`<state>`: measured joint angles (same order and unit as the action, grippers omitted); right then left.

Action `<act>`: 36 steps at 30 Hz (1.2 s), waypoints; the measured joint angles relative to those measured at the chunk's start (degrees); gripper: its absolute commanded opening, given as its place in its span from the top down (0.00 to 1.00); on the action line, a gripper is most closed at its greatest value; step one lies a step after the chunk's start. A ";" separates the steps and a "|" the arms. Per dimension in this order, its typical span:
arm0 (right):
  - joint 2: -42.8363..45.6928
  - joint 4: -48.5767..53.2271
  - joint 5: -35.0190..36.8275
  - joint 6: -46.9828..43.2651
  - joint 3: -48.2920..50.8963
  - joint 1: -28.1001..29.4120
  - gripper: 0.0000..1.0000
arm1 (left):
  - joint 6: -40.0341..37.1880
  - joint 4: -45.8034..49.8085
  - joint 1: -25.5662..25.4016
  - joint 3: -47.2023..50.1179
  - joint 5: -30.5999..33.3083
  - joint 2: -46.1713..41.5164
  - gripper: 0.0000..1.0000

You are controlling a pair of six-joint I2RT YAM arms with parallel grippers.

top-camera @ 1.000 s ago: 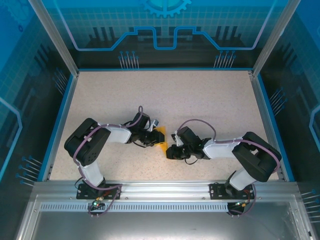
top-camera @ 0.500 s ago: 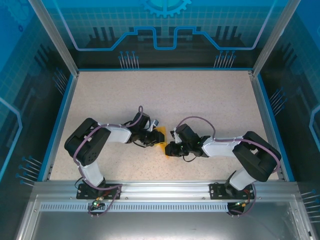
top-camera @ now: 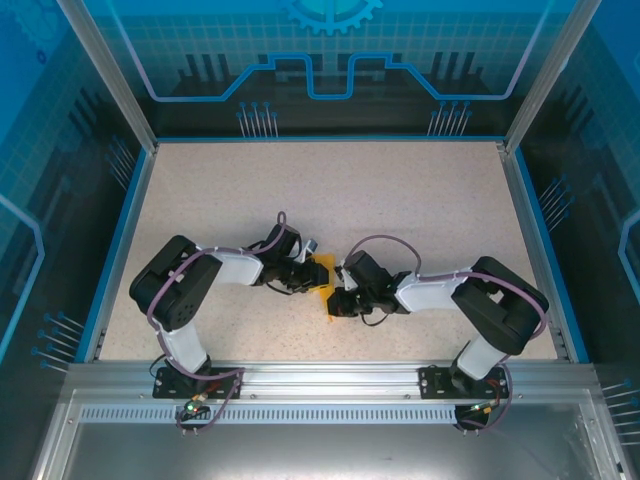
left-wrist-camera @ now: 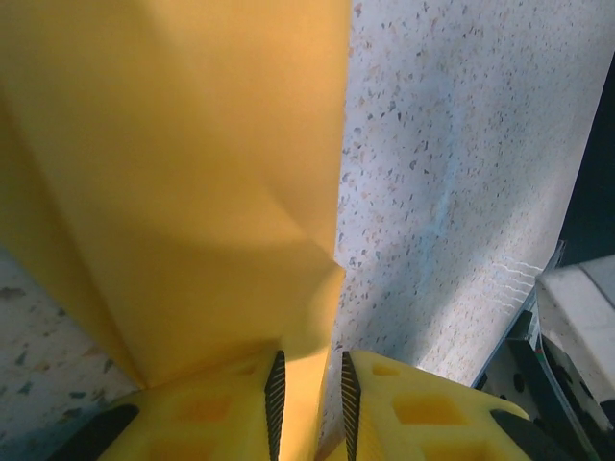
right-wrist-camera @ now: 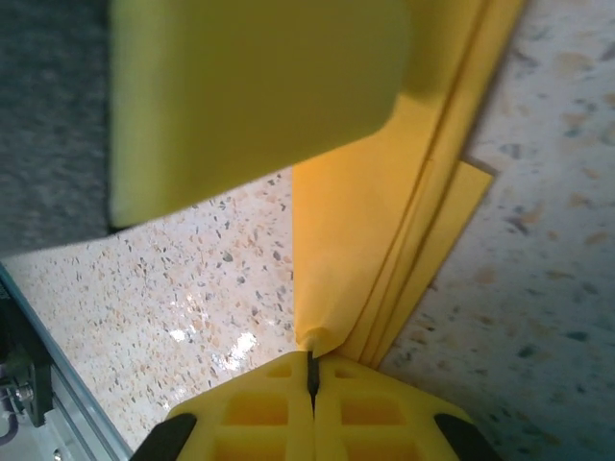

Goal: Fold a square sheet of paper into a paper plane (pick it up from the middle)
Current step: Fold the wing for the fifth time at the center of the table.

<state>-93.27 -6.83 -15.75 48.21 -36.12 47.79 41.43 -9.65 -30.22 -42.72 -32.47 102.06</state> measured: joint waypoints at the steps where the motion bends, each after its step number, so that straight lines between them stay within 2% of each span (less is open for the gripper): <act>1: -0.09 0.68 0.68 -0.22 -0.46 0.52 0.95 | 0.00 0.00 0.00 -0.02 0.00 0.00 0.73; 7: -0.02 3.52 4.22 -0.42 -2.01 2.25 0.93 | 0.02 0.42 0.00 -0.28 0.00 0.17 0.74; 12: 0.37 3.85 5.22 0.15 -1.90 2.86 0.84 | 0.02 0.90 0.00 -0.55 0.00 0.28 0.75; 16: 4.04 3.91 4.83 1.20 1.22 3.17 0.80 | 0.02 1.11 0.00 -0.66 0.00 0.39 0.75; 20: 9.57 2.69 4.00 2.97 5.07 1.77 0.81 | 0.00 1.22 0.00 -0.70 0.00 0.39 0.75; 24: 11.43 -3.06 1.84 5.16 6.84 -1.66 0.87 | -0.02 1.22 0.00 -0.70 0.00 0.42 0.75; 29: 7.45 -11.76 -1.27 8.26 6.25 -2.56 0.90 | -0.02 1.31 0.00 -0.74 0.00 0.44 0.75; 36: 0.22 -17.25 -2.75 11.85 4.50 -2.47 0.91 | -0.07 1.55 0.00 -0.87 -0.02 0.50 0.75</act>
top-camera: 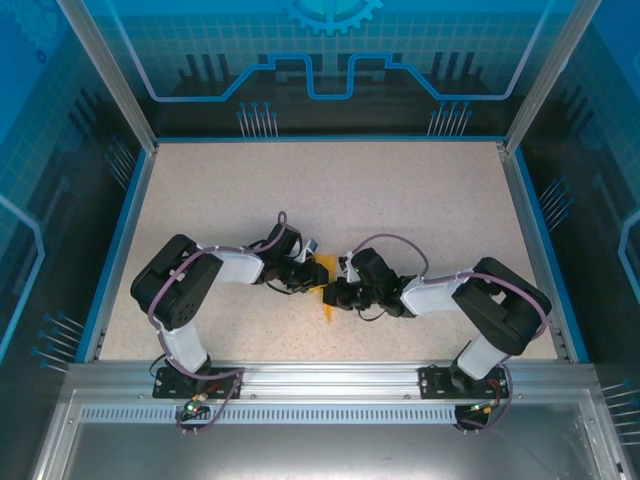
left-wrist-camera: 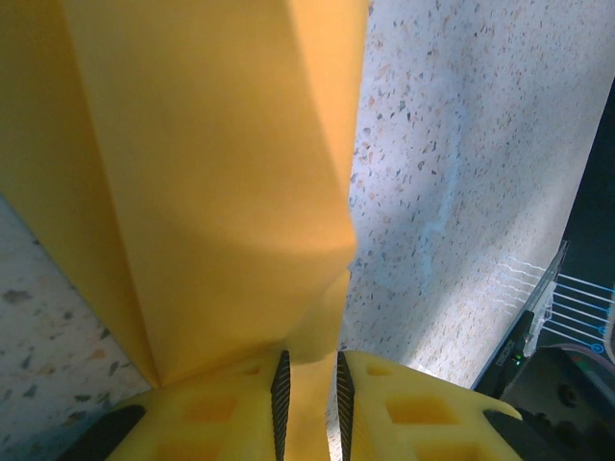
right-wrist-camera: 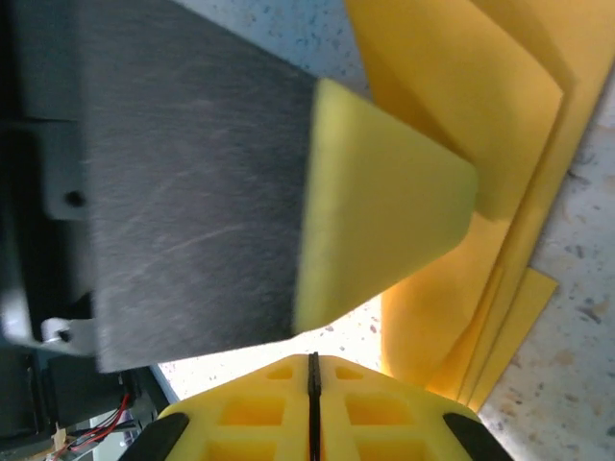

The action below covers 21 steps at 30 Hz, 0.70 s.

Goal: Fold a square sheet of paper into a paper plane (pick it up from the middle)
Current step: Fold the wing for the fifth time at the center of the table.

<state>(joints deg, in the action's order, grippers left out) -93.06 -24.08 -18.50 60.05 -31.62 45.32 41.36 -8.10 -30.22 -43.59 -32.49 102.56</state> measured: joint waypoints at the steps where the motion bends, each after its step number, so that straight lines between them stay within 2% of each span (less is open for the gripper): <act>1: -0.50 -0.07 0.00 0.31 0.00 0.02 0.92 | -0.02 0.04 0.00 -0.02 0.00 0.00 0.75; 21: -1.22 0.52 1.53 1.16 2.05 2.27 0.91 | -1.03 0.35 0.07 -0.20 -0.35 0.22 0.76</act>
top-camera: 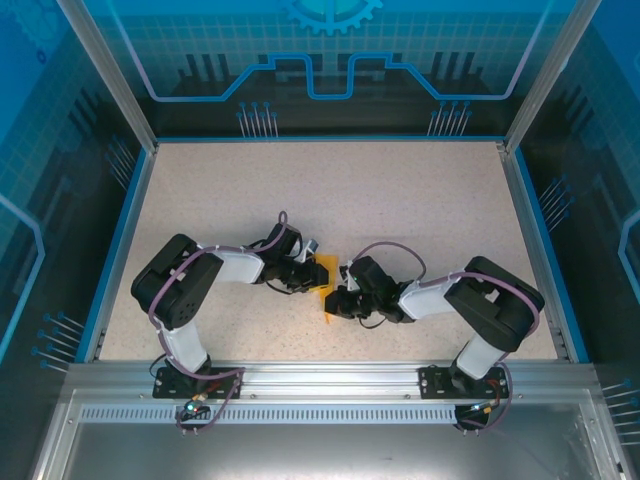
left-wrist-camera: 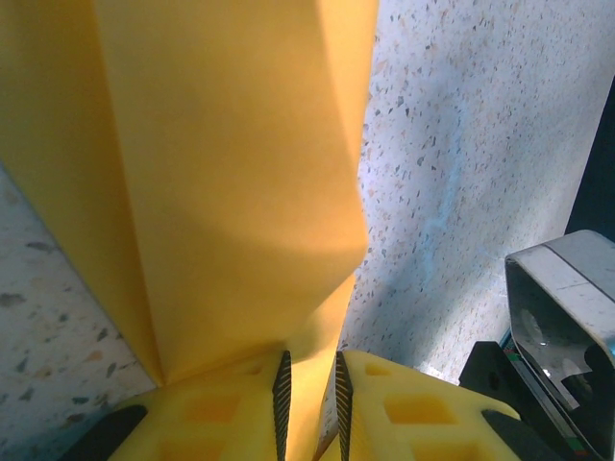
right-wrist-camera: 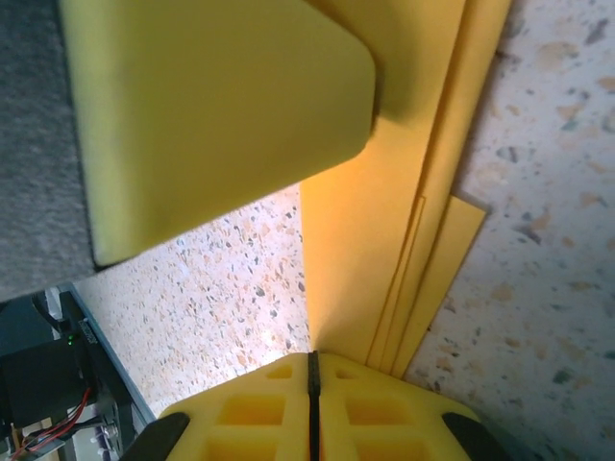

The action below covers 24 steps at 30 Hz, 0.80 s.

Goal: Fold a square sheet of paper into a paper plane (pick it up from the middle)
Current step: Fold the wing for the fifth time at the center of the table.

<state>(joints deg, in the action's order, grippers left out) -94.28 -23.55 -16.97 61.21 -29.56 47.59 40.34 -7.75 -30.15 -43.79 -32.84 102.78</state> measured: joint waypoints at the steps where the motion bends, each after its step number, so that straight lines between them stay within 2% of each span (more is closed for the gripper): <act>1: 0.31 0.57 0.13 -0.20 0.00 0.20 0.91 | 0.00 0.00 0.00 0.00 -0.02 0.02 0.76; 12: 2.08 9.09 0.68 -2.75 -2.03 2.97 0.91 | -0.02 -0.02 0.00 0.00 -0.07 0.04 0.76; 17: 6.54 15.10 2.14 -3.37 -2.01 3.80 0.91 | -0.04 -0.02 0.00 0.00 -0.07 0.04 0.76; 24: 9.84 15.45 3.65 -3.26 -3.30 3.80 0.89 | -0.04 0.00 0.04 -0.09 -0.24 0.15 0.76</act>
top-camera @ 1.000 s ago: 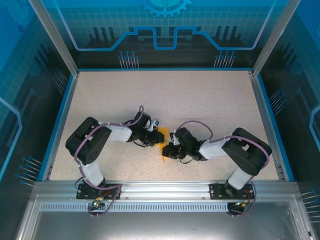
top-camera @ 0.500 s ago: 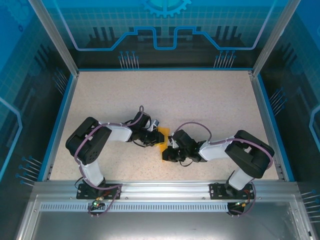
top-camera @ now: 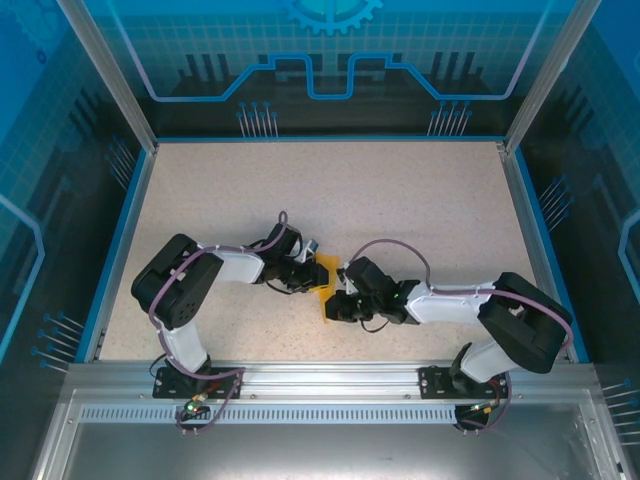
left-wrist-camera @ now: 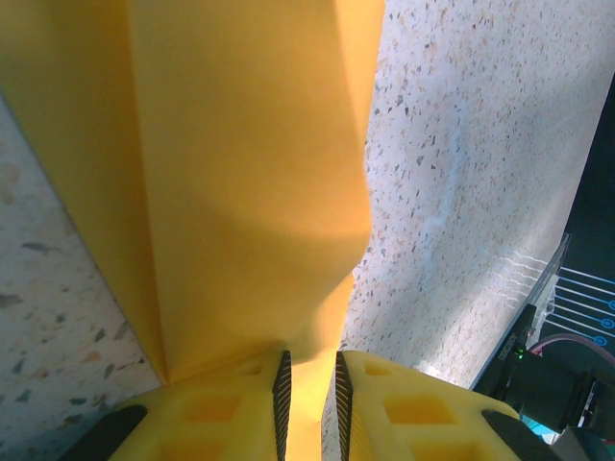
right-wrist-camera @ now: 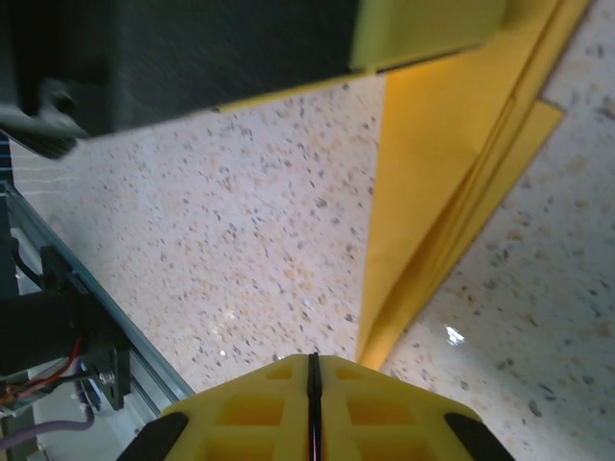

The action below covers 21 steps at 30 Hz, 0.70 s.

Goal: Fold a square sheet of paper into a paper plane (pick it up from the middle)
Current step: Fold the wing for the fifth time at the center of the table.

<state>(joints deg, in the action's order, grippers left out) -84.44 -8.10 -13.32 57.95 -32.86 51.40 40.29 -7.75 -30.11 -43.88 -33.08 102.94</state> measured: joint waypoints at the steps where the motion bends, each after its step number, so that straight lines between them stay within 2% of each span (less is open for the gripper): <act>1: -0.22 -0.57 0.24 0.37 -0.17 0.00 0.89 | 0.00 0.04 0.02 -0.02 -0.07 0.02 0.76; 11: -9.99 -6.01 -1.79 2.54 -3.06 0.02 0.89 | 0.00 0.02 0.17 -0.04 -0.44 0.11 0.76; 21: -10.23 -9.81 -2.32 2.64 0.35 0.66 0.91 | 0.00 0.37 0.17 -0.24 -0.44 0.15 0.76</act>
<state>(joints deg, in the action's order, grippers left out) -94.67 -17.91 -15.64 60.60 -32.51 52.05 40.29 -7.38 -29.93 -44.12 -33.52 103.09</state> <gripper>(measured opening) 0.099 0.242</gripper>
